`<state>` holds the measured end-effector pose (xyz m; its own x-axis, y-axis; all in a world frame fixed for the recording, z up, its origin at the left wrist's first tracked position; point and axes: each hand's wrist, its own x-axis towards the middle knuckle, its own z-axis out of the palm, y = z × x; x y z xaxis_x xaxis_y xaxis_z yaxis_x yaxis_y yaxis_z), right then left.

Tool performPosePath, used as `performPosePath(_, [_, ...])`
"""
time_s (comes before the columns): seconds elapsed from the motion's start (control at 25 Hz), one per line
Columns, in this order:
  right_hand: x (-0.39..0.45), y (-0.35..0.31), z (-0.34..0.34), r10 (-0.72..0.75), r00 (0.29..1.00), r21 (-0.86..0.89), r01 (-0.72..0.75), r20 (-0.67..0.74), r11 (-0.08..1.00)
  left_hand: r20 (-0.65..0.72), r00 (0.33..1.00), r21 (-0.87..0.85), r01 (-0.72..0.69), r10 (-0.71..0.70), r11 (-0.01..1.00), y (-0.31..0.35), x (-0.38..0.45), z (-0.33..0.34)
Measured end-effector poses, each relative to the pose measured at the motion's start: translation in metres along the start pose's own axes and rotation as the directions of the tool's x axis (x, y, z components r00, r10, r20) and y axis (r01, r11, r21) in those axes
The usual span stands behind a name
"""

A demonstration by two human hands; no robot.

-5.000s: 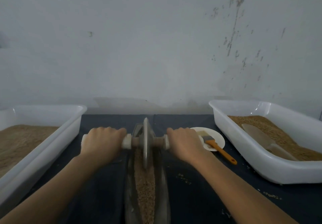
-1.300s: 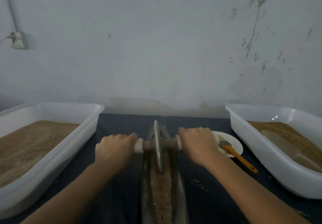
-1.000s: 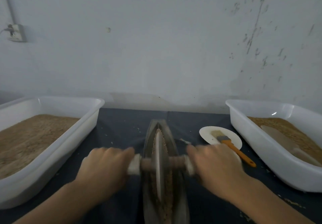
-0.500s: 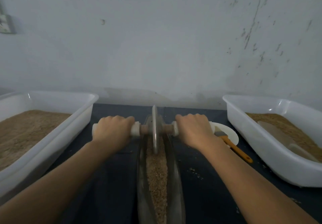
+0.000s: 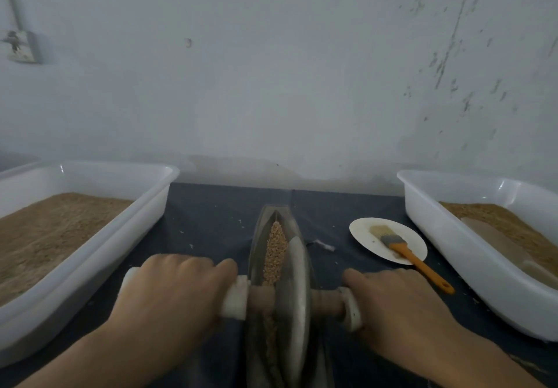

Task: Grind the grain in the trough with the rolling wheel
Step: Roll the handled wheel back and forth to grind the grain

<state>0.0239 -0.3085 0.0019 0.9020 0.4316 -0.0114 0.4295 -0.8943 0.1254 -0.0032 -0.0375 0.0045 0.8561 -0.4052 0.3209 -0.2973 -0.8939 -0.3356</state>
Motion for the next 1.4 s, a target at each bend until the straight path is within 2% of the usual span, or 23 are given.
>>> performPosePath(0.08, [0.029, 0.009, 0.011, 0.031, 0.991, 0.018, -0.029, -0.134, 0.999, 0.010, 0.993, 0.015, 0.120, -0.120, 0.993, -0.009, 0.030, 0.023])
performPosePath(0.16, [0.063, 0.015, 0.009, 0.083, 0.966, -0.018, -0.090, -0.245, 0.996, 0.001, 0.985, 0.047, 0.171, -0.172, 0.984, -0.020, 0.062, 0.032])
performPosePath(0.28, [0.093, 0.017, 0.001, 0.094, 0.947, -0.077, -0.123, -0.309, 0.989, 0.012, 0.975, 0.038, 0.220, -0.221, 0.975, -0.026, 0.087, 0.033])
performPosePath(0.4, [0.064, 0.012, 0.000, 0.040, 0.971, -0.039, -0.051, -0.238, 0.998, 0.097, 0.975, -0.012, 0.203, -0.201, 0.979, -0.019, 0.057, 0.027])
performPosePath(0.56, [-0.001, 0.008, -0.002, -0.079, 0.997, -0.007, 0.079, -0.009, 0.997, 0.148, 0.985, -0.106, 0.109, -0.093, 0.988, -0.004, -0.001, 0.006])
performPosePath(0.64, [-0.010, 0.006, -0.005, -0.048, 0.994, -0.023, 0.050, 0.102, 0.998, 0.205, 0.977, -0.099, 0.087, -0.065, 0.991, -0.008, -0.007, 0.000])
performPosePath(0.68, [-0.008, 0.004, -0.004, -0.022, 0.995, -0.023, 0.025, 0.100, 0.999, 0.205, 0.976, -0.099, 0.092, -0.071, 0.991, -0.008, -0.002, 0.002])
performPosePath(0.8, [0.025, 0.009, 0.010, 0.013, 0.988, 0.015, -0.011, -0.153, 1.000, 0.056, 0.989, -0.044, 0.138, -0.135, 0.989, -0.014, 0.031, 0.023])
performPosePath(0.88, [0.057, 0.015, 0.010, 0.036, 0.959, -0.039, -0.049, -0.281, 0.998, -0.070, 0.982, -0.034, 0.172, -0.174, 0.984, -0.020, 0.060, 0.037])
performPosePath(0.96, [0.083, 0.014, -0.001, 0.014, 0.931, -0.151, -0.074, -0.365, 0.986, -0.083, 0.967, -0.092, 0.234, -0.242, 0.968, -0.026, 0.075, 0.043])
performPosePath(1.04, [0.088, 0.011, -0.013, -0.022, 0.923, -0.217, -0.067, -0.385, 0.974, -0.059, 0.958, -0.130, 0.271, -0.281, 0.954, -0.028, 0.067, 0.052])
performPosePath(1.16, [0.051, 0.001, -0.008, -0.037, 0.958, -0.160, -0.009, -0.283, 0.987, 0.010, 0.978, -0.178, 0.207, -0.209, 0.962, -0.024, 0.027, 0.061])
performPosePath(1.2, [0.034, -0.003, -0.005, -0.032, 0.976, -0.114, 0.007, -0.218, 0.993, 0.065, 0.980, -0.218, 0.196, -0.186, 0.956, -0.025, 0.015, 0.058])
performPosePath(1.28, [0.005, -0.004, -0.006, -0.054, 0.995, -0.061, 0.050, -0.080, 0.997, 0.262, 0.949, -0.319, 0.256, -0.175, 0.913, -0.028, -0.003, 0.046])
performPosePath(1.32, [-0.004, -0.002, -0.008, -0.058, 0.998, -0.047, 0.058, -0.011, 0.997, 0.350, 0.923, -0.303, 0.274, -0.160, 0.913, -0.029, -0.008, 0.040])
performPosePath(1.36, [-0.010, 0.000, -0.010, -0.053, 0.998, -0.031, 0.054, 0.043, 0.998, 0.374, 0.917, -0.259, 0.250, -0.141, 0.933, -0.029, -0.011, 0.034])
performPosePath(1.4, [-0.012, -0.001, -0.009, -0.045, 0.997, -0.023, 0.046, 0.064, 0.999, 0.328, 0.937, -0.200, 0.196, -0.123, 0.960, -0.025, -0.014, 0.031])
